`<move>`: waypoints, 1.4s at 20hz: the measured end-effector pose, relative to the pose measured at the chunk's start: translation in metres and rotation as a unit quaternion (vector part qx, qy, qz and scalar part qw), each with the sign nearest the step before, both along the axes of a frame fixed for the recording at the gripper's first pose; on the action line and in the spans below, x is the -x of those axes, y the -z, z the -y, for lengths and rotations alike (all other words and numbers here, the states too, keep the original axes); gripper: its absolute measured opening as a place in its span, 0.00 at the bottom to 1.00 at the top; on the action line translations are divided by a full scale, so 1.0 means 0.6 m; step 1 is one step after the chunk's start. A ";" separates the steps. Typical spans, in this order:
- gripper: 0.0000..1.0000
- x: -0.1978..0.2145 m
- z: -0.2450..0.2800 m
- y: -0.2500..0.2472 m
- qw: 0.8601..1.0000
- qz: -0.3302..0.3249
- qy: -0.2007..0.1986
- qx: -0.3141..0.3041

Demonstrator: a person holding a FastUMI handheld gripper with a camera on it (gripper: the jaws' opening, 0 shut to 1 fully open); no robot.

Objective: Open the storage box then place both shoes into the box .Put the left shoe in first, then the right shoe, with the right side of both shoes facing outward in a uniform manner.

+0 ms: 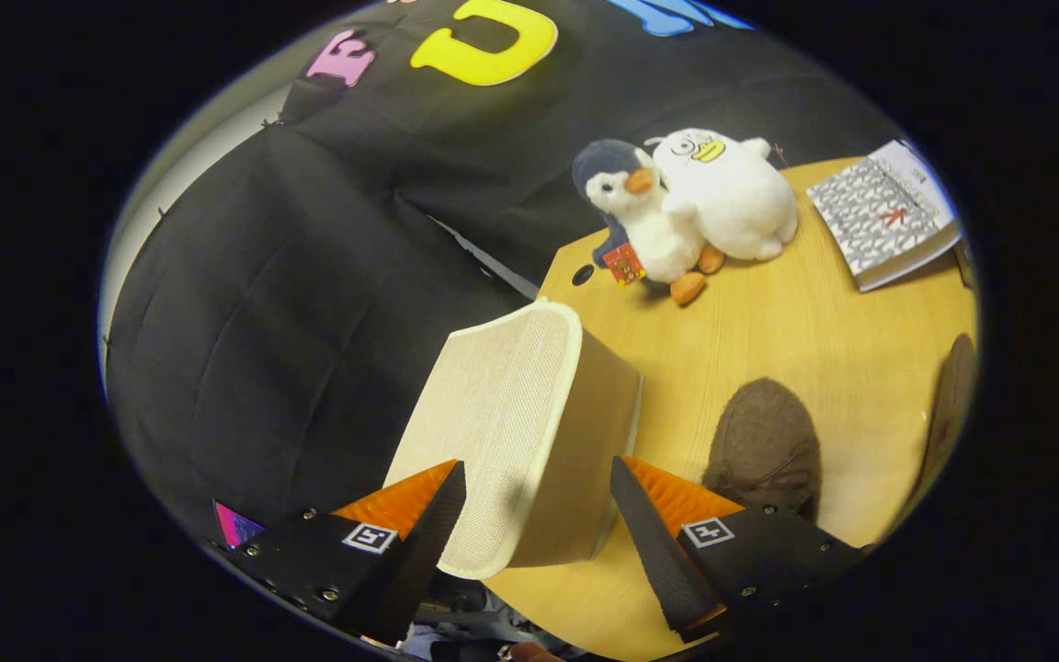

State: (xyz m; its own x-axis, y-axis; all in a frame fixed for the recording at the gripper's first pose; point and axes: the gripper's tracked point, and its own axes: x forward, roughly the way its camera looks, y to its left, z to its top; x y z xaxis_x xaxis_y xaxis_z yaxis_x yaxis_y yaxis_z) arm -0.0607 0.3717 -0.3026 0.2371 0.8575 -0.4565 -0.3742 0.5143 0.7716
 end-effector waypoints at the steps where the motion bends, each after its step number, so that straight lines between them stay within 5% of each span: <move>1: 0.97 0.001 -0.008 0.005 1.000 -0.015 -0.004 -0.010; 9: 0.94 0.023 -0.058 0.023 0.994 -0.099 -0.027 -0.048; 12: 0.84 0.027 -0.073 0.012 0.988 -0.132 -0.023 -0.074; 15: 0.68 0.028 -0.066 -0.004 0.983 -0.155 -0.032 -0.088; 17: 0.15 0.028 -0.077 -0.010 0.979 -0.177 -0.032 -0.100; 18: 0.15 0.036 -0.058 -0.017 0.979 -0.175 -0.028 -0.099; 19: 0.00 0.022 -0.070 -0.014 0.979 -0.175 -0.021 -0.102; 28: 0.00 0.024 -0.088 -0.087 0.989 -0.126 -0.025 -0.076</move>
